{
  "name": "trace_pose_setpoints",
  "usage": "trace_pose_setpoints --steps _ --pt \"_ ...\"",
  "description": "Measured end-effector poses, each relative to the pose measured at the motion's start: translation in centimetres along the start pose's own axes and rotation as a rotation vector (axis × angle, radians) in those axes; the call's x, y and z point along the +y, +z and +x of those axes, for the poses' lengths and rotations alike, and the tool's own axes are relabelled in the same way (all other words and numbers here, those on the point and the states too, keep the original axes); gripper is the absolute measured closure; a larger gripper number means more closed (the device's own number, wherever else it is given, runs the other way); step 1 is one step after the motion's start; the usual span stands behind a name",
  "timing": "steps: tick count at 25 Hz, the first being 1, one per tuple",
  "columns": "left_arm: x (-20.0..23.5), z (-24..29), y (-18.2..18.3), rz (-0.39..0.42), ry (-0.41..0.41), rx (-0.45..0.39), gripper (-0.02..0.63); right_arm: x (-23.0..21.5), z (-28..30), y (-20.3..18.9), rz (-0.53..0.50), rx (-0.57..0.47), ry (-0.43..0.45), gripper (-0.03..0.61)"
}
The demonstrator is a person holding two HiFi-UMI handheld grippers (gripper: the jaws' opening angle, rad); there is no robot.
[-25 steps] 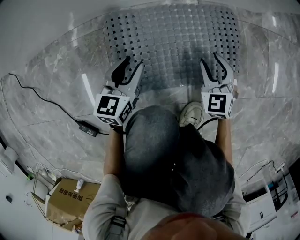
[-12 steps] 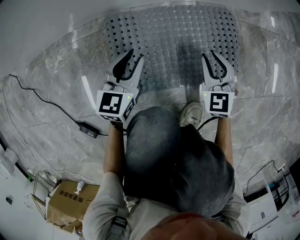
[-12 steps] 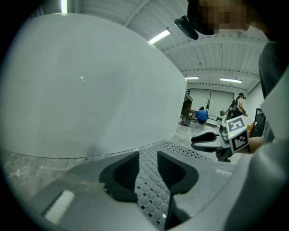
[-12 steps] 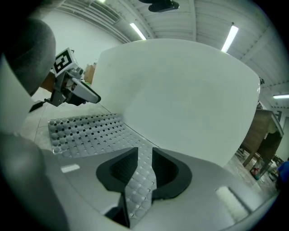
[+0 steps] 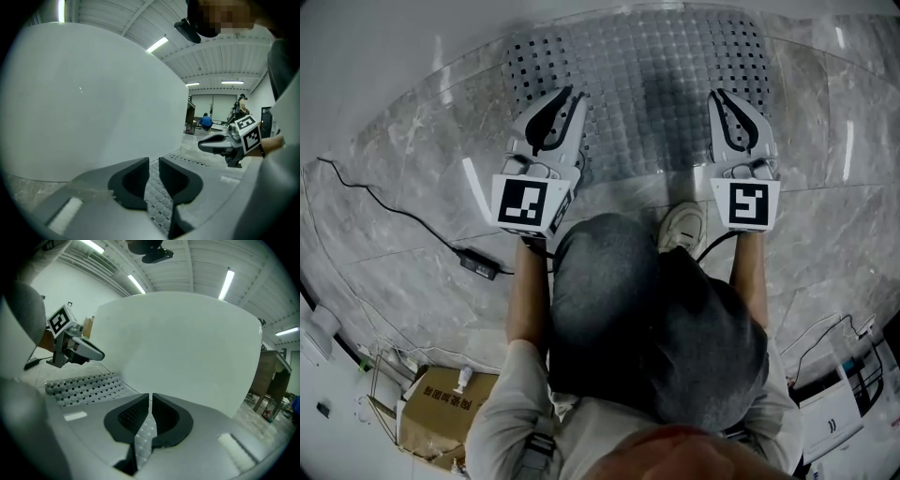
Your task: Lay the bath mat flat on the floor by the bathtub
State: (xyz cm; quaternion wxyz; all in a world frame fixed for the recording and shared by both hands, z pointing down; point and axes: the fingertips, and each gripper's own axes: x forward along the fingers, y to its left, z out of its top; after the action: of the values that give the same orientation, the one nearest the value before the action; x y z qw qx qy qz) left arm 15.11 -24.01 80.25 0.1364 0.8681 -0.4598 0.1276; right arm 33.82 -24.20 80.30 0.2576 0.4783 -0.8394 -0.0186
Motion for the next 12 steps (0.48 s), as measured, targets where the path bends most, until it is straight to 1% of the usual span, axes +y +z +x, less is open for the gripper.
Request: trace_pose_setpoints --steps 6,10,12 --pt "0.1 0.2 1.0 0.018 0.004 -0.017 0.561 0.2 -0.1 2.0 0.017 -0.054 0.013 0.575" --pt "0.3 -0.1 1.3 0.026 0.008 -0.02 0.577 0.4 -0.3 2.7 0.038 -0.08 0.011 0.575" --pt "0.3 -0.2 1.3 0.028 0.01 -0.02 0.585 0.4 -0.4 2.7 0.046 -0.076 0.014 0.576"
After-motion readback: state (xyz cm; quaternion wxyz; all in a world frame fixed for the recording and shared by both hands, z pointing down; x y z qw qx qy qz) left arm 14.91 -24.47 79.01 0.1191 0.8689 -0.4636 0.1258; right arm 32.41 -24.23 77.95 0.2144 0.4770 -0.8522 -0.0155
